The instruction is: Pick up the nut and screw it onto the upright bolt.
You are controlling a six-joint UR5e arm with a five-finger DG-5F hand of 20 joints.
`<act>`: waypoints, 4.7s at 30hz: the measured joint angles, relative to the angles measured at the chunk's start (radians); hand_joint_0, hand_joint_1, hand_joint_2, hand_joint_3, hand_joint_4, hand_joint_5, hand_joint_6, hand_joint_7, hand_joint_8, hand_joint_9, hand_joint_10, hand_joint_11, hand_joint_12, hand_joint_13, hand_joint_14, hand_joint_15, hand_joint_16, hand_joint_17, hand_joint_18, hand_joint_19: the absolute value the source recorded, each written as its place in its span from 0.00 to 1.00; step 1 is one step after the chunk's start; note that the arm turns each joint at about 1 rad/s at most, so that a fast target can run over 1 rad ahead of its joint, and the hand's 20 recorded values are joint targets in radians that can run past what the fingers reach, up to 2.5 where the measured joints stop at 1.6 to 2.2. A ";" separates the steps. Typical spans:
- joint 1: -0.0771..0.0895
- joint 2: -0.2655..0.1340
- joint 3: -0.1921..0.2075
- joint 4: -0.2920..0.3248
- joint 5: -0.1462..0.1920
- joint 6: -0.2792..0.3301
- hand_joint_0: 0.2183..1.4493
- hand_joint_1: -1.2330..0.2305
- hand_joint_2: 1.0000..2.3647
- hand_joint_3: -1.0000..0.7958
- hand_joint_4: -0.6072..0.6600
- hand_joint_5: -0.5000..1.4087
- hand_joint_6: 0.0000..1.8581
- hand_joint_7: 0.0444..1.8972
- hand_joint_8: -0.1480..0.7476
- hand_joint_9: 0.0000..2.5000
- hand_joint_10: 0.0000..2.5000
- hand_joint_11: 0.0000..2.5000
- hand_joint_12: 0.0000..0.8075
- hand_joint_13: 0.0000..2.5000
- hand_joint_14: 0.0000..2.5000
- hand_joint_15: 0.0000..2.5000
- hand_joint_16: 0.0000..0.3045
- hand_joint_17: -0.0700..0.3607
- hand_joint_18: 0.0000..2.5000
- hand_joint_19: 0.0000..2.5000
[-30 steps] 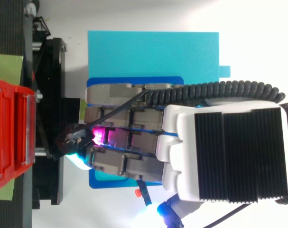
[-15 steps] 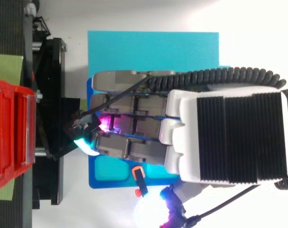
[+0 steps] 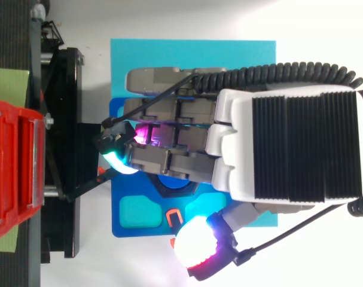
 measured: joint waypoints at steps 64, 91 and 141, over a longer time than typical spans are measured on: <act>-0.049 0.001 0.019 -0.027 -0.033 0.003 0.24 0.61 0.00 0.28 0.65 0.23 0.27 0.52 0.45 0.47 0.00 0.00 0.20 0.40 0.00 0.00 0.06 0.26 0.28 0.05; -0.009 -0.001 -0.041 0.180 -0.060 0.014 0.22 0.63 0.00 0.28 0.65 0.19 0.27 0.27 0.36 0.28 0.00 0.00 0.25 0.24 0.00 0.00 0.06 0.26 0.07 0.00; -0.047 0.000 -0.078 0.118 -0.053 0.006 0.24 0.60 0.00 0.28 0.60 0.26 0.31 0.73 0.46 0.42 0.00 0.00 0.21 0.36 0.00 0.00 0.03 0.21 0.21 0.00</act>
